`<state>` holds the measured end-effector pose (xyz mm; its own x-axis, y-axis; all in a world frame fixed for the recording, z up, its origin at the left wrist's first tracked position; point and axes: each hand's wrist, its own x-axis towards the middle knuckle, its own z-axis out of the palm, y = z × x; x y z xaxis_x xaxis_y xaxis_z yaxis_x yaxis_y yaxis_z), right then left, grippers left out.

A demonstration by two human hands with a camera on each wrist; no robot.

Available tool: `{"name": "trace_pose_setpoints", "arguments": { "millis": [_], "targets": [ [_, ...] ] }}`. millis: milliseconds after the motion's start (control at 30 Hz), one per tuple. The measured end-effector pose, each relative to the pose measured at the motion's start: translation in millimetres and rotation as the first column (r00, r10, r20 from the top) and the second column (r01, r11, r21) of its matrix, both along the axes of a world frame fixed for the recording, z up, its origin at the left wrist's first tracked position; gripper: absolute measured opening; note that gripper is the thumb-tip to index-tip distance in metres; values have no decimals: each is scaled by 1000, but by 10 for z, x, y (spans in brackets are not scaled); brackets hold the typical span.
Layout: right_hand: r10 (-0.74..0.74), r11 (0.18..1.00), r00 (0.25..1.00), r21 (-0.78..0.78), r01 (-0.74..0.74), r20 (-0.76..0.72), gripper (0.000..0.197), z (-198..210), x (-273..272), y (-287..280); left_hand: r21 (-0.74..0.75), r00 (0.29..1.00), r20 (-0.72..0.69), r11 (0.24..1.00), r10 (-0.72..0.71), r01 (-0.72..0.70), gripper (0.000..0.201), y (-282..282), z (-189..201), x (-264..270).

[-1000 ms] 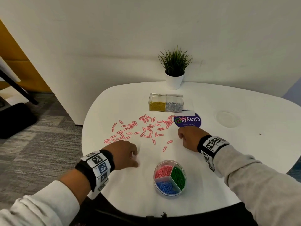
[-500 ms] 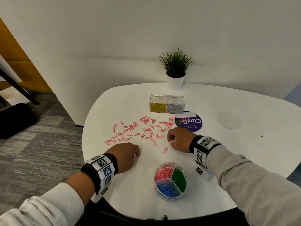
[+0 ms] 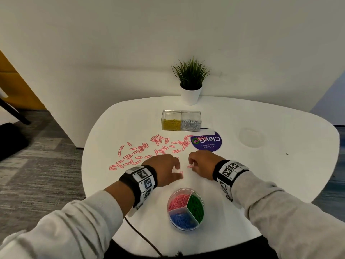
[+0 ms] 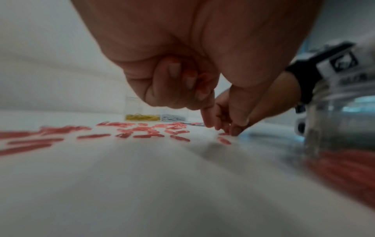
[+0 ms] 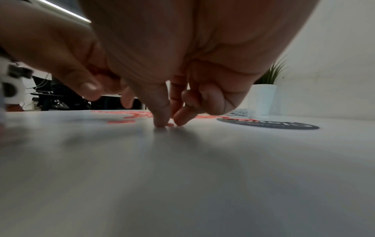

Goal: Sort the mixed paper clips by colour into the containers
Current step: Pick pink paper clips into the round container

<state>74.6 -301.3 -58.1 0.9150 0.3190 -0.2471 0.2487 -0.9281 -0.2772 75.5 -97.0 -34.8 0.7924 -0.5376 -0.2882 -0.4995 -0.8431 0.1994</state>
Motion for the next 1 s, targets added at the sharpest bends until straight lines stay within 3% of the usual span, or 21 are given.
{"name": "trace_pose_setpoints", "arguments": {
  "millis": [100,233,400,500,567,667,800,1000],
  "targets": [
    [6,999,999,-37,-5,49,13,-14,-30,52,150,979,104,975,-178,161,47,-170,18,72],
    [-19,996,999,-92,23,37,17,3,-36,87,239,949,133,939,-286,249,23,-226,-38,45],
    [-53,990,997,-133,45,-63,28,116,-68,112,9,998,60,1000,-11,11,26,-21,-130,-10],
    [-33,999,993,-30,30,-109,15,280,-145,149,-24,997,-7,997,76,-76,31,101,-164,-4],
    [-24,991,996,130,35,-86,8,407,-258,191,-15,998,-9,998,64,-64,31,130,-171,-23],
    [35,961,998,275,-19,-52,19,584,-513,258,-28,999,39,1000,13,-12,38,103,-182,-70],
    [192,943,981,276,-187,8,21,644,-841,351,-82,999,-3,995,-49,49,28,47,-194,-77],
    [192,937,981,290,-193,33,21,555,-914,405,-20,997,72,999,-32,33,16,84,-159,-99]
  ]
}}
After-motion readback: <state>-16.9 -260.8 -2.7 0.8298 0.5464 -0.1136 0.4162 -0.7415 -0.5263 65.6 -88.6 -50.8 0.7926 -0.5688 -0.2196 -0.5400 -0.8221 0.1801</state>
